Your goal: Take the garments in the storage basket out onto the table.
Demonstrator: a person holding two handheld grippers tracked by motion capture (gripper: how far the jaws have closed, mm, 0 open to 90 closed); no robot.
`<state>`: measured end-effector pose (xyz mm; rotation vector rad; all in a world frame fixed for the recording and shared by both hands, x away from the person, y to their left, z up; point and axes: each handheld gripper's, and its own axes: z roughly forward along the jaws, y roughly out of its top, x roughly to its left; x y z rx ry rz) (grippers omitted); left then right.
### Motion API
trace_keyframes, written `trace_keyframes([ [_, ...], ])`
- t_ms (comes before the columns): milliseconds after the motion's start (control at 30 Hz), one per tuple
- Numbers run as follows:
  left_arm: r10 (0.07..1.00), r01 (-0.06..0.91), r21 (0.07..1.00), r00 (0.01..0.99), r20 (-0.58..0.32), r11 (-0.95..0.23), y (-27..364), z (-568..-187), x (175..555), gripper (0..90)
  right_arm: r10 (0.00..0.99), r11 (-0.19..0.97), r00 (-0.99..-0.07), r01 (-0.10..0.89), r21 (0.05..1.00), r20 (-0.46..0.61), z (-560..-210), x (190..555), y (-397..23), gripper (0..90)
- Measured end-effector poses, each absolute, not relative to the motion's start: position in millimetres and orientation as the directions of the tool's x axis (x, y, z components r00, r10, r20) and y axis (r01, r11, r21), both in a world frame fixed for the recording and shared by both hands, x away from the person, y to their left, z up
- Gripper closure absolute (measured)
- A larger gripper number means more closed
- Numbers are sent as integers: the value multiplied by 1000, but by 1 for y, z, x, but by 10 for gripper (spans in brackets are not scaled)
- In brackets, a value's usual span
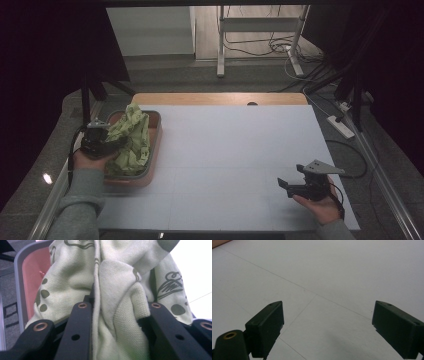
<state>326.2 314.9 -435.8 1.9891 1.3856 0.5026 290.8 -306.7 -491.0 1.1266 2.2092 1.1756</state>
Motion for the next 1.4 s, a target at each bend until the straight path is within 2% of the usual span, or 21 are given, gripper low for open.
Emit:
trace_keyframes([
  [1400,919,517,855,358,-167,-45,326,-405,297,704,803,328,-596,468,821,19,-491,292,-305,113],
])
